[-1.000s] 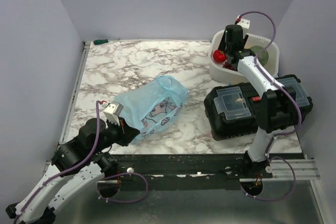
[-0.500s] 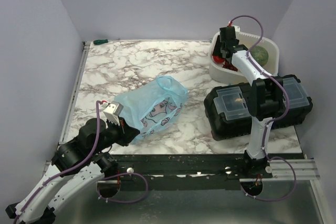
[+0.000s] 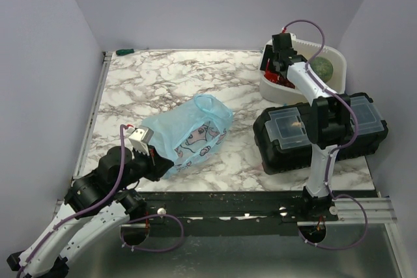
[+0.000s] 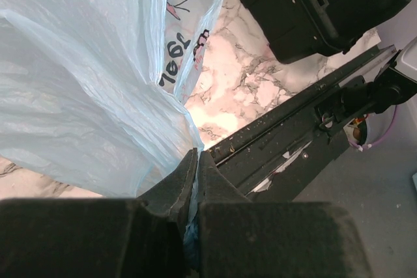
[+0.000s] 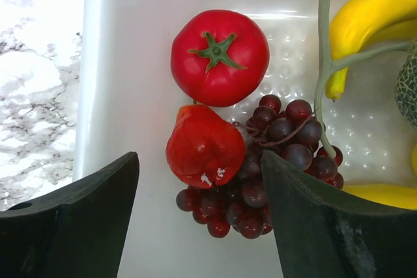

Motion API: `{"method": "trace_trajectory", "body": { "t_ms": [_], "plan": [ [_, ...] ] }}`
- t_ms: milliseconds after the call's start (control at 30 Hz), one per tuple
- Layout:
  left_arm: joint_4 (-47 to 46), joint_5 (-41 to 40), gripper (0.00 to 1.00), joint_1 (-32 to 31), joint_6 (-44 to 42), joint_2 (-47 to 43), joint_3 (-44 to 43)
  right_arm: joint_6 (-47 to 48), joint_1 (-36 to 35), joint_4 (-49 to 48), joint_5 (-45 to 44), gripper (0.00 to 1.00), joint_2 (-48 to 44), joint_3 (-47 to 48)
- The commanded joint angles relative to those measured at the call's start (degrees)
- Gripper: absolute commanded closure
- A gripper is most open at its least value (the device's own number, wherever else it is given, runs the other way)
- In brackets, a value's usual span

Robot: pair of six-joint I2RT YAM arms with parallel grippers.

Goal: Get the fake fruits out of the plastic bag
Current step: Place the fake fruit in the bin, then adjust the fake fruit in the plastic bag.

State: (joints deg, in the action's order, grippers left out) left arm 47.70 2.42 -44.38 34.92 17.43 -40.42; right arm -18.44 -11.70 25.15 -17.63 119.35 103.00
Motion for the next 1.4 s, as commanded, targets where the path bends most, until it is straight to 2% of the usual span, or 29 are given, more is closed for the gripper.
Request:
{"method": "trace_trajectory", "body": {
  "t_ms": [0,300,467,567,800,1033,1200,1367],
  "plan": [
    [-0.77,1.29,1.0,-0.06,-0.9,-0.33,0.3,-0.68,-0.06,1.98,2.89,0.22,-3.55,1.42],
    [-1.21,1.52,1.0,-0.03,-1.15,-1.63,0.59,-3.07,-1.8,-8.63,11.21,0.25,-24.72,-17.99],
    [-0.95,1.2,1.0,0.0,-1.0,-0.43,0.52,-3.01,-6.15,-12.05,15.82,0.25,-33.46,-27.53],
    [-0.86,0.9,1.0,-0.01,-0.79,0.9,0.52,-2.36,-11.53,-11.88,16.04,0.25,-36.17,-30.67],
    [-0.33,0.57,1.0,-0.02,-0.32,6.15,0.24,1.72,-30.97,-15.02,14.74,0.26,-42.34,-38.29],
    [0.81,-0.64,1.0,-0.09,0.32,12.68,-0.46,7.52,-48.37,-20.49,7.91,0.27,-50.04,-45.2],
    [0.66,-1.25,1.0,-0.09,0.59,13.12,-0.49,7.92,-52.55,-29.34,11.95,0.32,-51.67,-52.86],
    [0.09,-1.37,1.0,-0.09,0.77,10.63,-0.09,7.37,-55.76,-38.77,12.42,0.39,-46.77,-58.74]
  ]
}}
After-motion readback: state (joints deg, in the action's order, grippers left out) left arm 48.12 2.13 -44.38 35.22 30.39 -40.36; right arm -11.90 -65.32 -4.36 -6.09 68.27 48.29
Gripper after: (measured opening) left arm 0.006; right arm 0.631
